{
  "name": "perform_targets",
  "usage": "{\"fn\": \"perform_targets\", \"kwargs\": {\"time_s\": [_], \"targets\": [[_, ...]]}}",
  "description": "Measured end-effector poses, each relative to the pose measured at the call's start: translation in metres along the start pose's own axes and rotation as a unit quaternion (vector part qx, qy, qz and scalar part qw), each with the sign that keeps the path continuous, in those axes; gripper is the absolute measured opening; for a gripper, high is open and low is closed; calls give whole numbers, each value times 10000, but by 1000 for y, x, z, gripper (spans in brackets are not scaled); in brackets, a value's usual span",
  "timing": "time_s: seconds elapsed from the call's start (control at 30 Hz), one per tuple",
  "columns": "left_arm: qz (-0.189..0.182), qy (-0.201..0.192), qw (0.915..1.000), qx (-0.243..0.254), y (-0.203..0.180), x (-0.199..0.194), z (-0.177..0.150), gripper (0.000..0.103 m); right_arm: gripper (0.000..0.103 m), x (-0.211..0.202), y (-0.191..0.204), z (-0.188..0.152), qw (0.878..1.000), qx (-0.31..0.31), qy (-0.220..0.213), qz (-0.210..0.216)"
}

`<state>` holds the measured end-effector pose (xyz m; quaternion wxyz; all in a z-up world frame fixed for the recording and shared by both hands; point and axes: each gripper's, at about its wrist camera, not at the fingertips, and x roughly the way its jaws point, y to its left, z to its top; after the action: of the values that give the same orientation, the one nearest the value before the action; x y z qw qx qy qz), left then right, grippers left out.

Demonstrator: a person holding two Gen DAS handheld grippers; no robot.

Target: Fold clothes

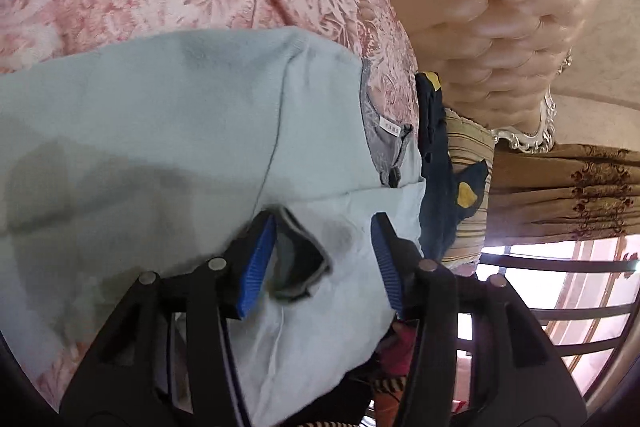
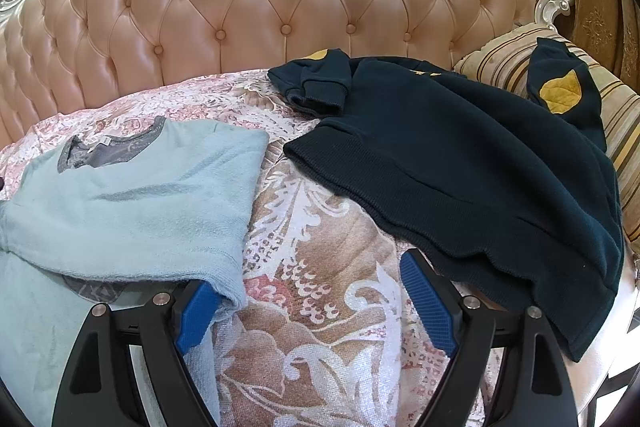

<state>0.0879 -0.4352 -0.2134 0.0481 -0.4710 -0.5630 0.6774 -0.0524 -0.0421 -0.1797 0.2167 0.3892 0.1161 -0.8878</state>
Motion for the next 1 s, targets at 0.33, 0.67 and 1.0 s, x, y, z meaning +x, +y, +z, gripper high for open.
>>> {"fn": "perform_targets", "kwargs": {"time_s": [0.33,0.67,1.0], "targets": [[1754,-1054,9565,2080,-68,-9,-20,5,86,-1,2,0,10000,-41,-25,-55],[2945,-983,9235,2251,-62,38,-9,5,88,-1,5,0,9997,-149,-15,-191],[1798,-2204,9485,1396,-59,-41,-45,19,89,-4,8,4,9992,-255,128,-267]]}}
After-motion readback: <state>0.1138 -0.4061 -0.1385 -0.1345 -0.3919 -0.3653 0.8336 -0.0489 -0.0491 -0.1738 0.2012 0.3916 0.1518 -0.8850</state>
